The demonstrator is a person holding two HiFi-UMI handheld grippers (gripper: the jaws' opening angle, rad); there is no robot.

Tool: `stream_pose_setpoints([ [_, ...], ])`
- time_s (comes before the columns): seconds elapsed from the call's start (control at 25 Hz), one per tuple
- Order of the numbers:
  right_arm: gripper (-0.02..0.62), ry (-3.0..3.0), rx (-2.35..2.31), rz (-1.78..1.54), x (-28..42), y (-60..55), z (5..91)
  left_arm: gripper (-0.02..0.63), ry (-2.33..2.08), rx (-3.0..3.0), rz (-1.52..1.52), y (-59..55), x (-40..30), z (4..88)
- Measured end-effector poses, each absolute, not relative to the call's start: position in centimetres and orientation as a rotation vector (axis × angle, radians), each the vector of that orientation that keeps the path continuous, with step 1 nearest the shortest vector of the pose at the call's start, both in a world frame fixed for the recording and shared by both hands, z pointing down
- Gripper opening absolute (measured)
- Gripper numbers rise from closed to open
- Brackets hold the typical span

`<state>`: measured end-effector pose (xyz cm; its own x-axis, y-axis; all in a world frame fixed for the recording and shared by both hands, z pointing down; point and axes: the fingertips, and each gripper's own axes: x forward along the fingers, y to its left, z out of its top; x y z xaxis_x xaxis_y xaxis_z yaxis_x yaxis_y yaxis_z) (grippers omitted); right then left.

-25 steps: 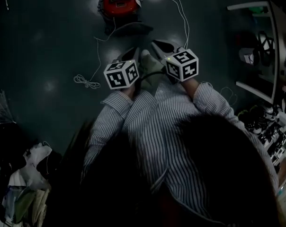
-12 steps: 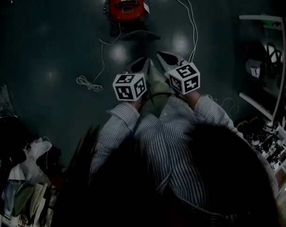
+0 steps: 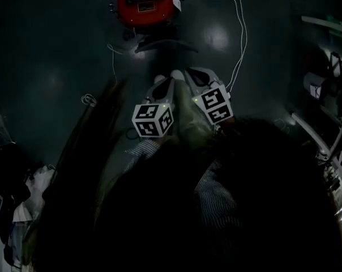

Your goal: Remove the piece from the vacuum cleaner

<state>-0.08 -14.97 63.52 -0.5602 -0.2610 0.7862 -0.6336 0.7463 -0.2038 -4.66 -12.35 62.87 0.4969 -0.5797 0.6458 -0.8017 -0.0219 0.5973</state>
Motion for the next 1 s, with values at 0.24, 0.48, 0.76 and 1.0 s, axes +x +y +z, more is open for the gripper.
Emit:
stream_pose_setpoints([
  [0.24,0.002,-2.146,0.651,0.602,0.6,-16.5,69.7,0.008,-1.226,1.682,0.284,-14.2,-5.6,69.3],
  [0.48,0.002,-2.168,0.589,0.482,0.4,-18.6,72.6,0.008,-1.247,1.667,0.309,-15.0,-5.7,73.0],
  [0.76,0.061,-2.053,0.403,0.119,-0.1,-22.0,74.8,0.008,-1.248,1.627,0.29,-15.1,-5.8,73.9],
  [1.0,0.1,-1.943,0.218,0.164,-0.6,-21.7,78.5,0.008,-1.262,1.57,0.273,-14.7,-5.7,74.6],
])
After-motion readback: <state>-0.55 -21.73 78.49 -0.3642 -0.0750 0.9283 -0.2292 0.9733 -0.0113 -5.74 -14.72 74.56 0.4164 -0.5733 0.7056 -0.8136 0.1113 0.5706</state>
